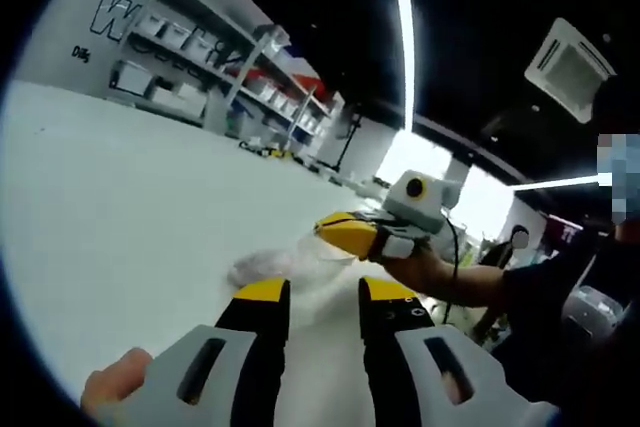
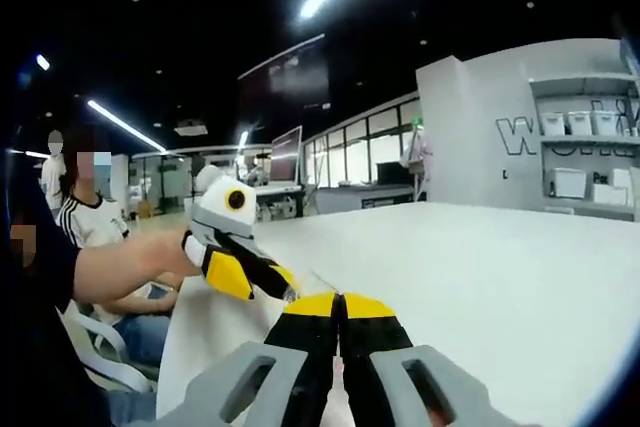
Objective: Open the resealable bag by pulling the two sides of the seal apart until the entire bag opening is separated and visibly accessible.
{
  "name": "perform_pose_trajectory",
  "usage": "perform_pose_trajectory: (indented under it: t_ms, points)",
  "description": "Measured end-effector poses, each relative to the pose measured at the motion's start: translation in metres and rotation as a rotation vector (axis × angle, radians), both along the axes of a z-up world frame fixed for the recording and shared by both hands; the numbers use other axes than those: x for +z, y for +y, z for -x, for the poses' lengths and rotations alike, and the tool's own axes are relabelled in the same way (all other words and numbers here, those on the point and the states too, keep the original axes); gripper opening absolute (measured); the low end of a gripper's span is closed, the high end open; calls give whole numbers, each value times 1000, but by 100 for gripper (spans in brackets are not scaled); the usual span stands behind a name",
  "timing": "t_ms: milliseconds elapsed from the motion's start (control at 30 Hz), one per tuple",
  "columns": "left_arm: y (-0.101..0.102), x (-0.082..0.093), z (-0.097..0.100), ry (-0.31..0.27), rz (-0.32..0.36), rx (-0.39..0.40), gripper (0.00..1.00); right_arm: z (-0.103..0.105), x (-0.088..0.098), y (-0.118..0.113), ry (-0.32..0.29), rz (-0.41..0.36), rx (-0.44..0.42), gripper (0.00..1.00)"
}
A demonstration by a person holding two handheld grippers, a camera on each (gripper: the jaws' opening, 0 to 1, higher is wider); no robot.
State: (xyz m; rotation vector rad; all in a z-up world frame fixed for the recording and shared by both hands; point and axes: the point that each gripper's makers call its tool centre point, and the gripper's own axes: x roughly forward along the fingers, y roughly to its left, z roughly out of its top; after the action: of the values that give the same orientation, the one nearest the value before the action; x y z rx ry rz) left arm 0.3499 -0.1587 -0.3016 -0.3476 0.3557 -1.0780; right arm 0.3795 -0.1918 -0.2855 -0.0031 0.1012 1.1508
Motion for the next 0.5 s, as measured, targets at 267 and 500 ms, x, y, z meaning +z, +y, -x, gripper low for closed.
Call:
perform_pose_trajectory:
  t_ms: [267,500]
  points:
    - [0,-1,2,-32,-10,15,33,-4,1,-1,24,-25,-4,0]
    - [0,3,2,-79,-16,22,35,-8,0,-2,38,-32,-10,0]
